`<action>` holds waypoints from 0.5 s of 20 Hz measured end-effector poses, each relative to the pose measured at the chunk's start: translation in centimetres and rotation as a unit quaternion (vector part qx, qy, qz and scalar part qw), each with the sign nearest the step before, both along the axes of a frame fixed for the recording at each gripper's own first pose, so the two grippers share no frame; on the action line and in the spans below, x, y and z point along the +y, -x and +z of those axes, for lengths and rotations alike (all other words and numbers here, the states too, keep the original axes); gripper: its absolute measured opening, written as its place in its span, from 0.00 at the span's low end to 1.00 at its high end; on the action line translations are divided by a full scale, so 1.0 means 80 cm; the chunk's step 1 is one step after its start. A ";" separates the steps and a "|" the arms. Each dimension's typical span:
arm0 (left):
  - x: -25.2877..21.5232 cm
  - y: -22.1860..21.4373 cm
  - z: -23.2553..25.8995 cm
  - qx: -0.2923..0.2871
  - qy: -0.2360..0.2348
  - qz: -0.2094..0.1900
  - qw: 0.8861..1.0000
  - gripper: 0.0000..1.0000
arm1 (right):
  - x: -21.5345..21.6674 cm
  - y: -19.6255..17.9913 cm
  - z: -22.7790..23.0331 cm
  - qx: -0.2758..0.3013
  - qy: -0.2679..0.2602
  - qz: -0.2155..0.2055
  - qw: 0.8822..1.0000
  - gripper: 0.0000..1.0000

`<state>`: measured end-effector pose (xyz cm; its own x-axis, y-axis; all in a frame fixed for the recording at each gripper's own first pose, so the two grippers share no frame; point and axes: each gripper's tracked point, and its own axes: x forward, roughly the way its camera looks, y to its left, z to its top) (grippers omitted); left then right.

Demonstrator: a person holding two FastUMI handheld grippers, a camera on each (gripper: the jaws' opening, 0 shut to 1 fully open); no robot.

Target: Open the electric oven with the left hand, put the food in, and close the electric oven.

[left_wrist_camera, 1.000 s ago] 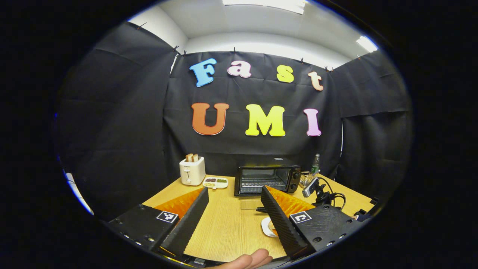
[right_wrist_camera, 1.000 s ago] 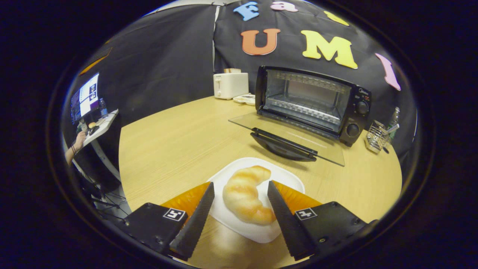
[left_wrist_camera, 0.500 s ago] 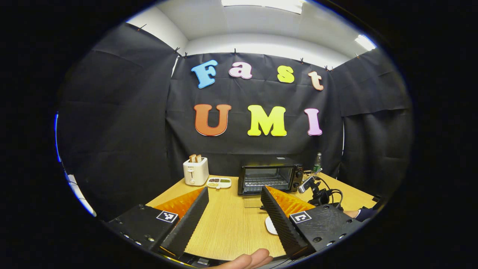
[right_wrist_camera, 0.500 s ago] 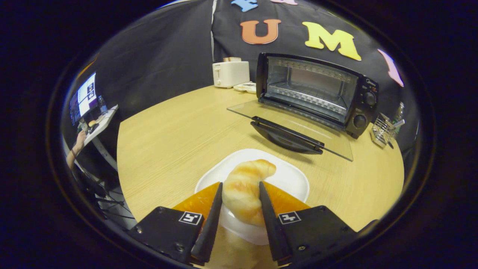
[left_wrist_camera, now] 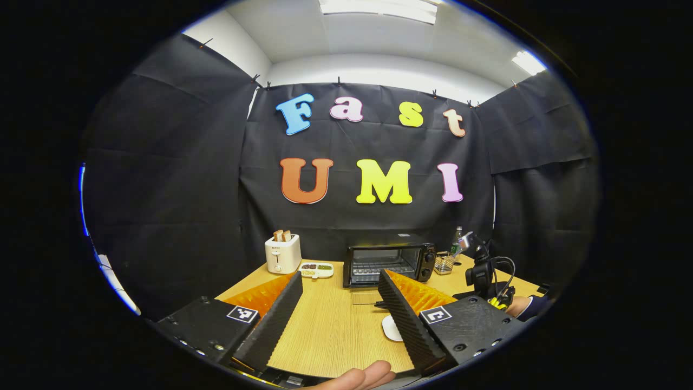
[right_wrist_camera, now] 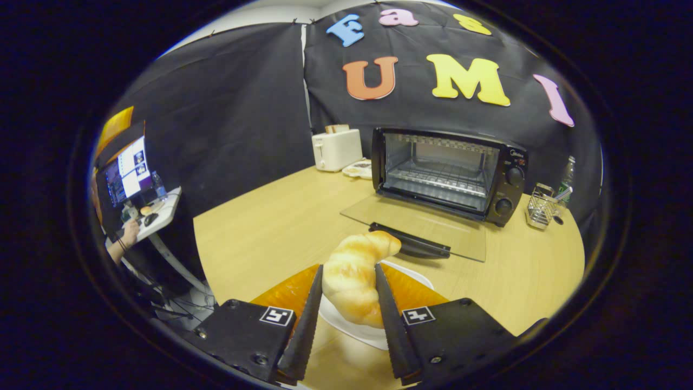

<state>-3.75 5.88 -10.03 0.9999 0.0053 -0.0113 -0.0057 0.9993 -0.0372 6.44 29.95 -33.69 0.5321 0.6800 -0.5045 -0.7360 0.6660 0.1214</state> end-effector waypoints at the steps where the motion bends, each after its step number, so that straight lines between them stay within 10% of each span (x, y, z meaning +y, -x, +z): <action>1: 0.001 0.000 0.000 0.000 -0.001 -0.001 1.000 0.93 | 0.002 -0.005 0.011 -0.001 -0.016 -0.008 1.000 0.58; 10: 0.020 0.020 0.001 -0.002 -0.013 0.018 1.000 0.93 | 0.009 -0.081 0.074 0.023 -0.174 -0.130 0.976 0.58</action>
